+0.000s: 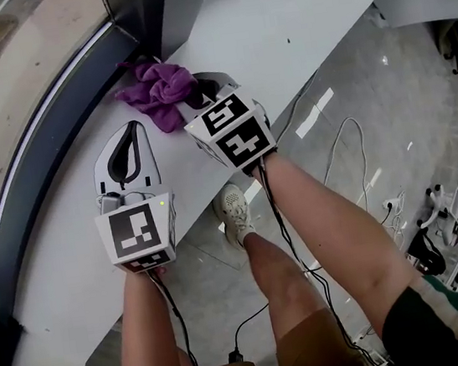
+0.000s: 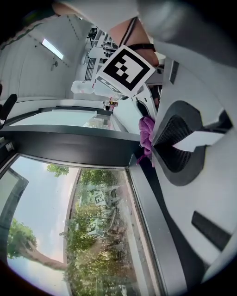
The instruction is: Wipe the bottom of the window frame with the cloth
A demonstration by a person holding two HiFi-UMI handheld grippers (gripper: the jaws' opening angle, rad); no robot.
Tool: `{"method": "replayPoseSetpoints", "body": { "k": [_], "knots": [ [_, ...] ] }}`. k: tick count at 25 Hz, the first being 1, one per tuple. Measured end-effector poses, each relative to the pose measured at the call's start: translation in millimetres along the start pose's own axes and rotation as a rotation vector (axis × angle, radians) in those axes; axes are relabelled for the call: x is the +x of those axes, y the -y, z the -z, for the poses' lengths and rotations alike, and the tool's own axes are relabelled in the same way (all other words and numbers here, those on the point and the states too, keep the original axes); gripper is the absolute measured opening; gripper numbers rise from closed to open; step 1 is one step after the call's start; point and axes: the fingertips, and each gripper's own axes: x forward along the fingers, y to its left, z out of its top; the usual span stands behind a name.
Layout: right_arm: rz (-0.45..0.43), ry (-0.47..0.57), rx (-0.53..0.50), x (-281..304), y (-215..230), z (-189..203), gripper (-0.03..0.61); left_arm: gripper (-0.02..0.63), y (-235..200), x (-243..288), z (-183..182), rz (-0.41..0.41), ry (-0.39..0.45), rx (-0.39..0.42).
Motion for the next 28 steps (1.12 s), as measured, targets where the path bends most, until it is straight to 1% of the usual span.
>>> {"method": "replayPoseSetpoints", "body": {
  "k": [6, 9, 15, 18, 20, 24, 28],
  "knots": [
    [-0.001, 0.002, 0.020, -21, -2, 17, 0.107, 0.009, 18, -10, 11, 0.016, -0.007, 0.042],
    [0.000, 0.005, 0.044, -31, -6, 28, 0.107, 0.009, 30, -13, 15, 0.034, -0.008, 0.048],
    [-0.013, -0.008, 0.054, -55, -13, 72, 0.107, 0.009, 68, -21, 39, 0.057, -0.018, 0.048],
    [-0.009, -0.018, 0.060, -63, -13, 88, 0.107, 0.009, 79, -22, 47, 0.071, -0.020, 0.048],
    [-0.005, -0.017, 0.068, -65, -13, 90, 0.107, 0.009, 80, -23, 48, 0.082, -0.022, 0.048],
    [-0.001, -0.009, 0.091, -70, -15, 82, 0.107, 0.009, 81, -25, 39, 0.097, -0.030, 0.043],
    [-0.001, -0.008, 0.116, -77, -17, 90, 0.107, 0.009, 90, -28, 46, 0.104, -0.045, 0.041]
  ]
}}
